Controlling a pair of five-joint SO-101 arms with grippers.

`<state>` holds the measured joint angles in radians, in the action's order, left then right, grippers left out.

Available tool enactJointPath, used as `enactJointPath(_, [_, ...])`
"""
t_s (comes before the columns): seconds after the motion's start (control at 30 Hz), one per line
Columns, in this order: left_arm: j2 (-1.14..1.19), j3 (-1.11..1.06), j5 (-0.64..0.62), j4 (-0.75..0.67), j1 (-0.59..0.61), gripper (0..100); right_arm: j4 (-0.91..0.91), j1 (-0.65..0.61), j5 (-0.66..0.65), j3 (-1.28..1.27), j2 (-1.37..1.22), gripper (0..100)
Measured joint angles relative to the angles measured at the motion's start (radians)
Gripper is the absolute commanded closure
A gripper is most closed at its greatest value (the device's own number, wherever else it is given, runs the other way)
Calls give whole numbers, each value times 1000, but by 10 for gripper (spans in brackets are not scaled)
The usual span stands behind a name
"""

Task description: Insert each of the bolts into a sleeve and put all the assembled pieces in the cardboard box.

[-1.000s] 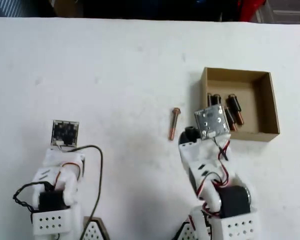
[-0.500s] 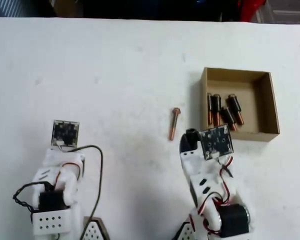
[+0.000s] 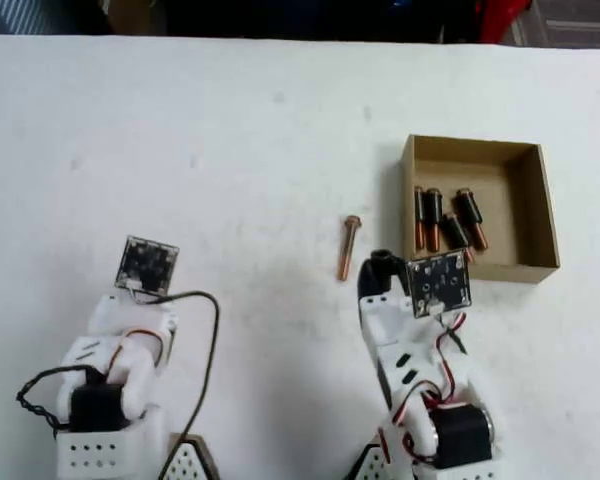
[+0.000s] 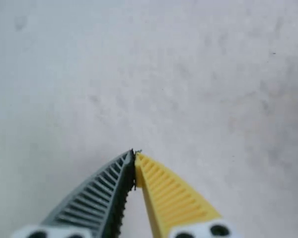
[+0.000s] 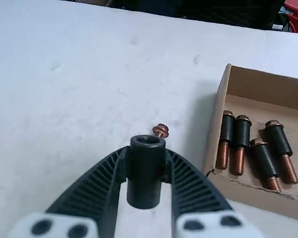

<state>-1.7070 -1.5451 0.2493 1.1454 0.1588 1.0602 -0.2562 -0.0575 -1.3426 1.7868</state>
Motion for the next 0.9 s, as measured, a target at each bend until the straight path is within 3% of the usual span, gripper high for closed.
enactJointPath(0.33, [-12, 270, 137, 135, -20, 979, -253, 9, 8, -181, 0, 981])
enactJointPath(0.5, [129, 362, 152, 147, -28, 979, -324, 91, 14, -195, 0, 981])
enactJointPath(0.9, [727, 718, -69, 130, -359, 977, -365, 284, 60, -196, 0, 981])
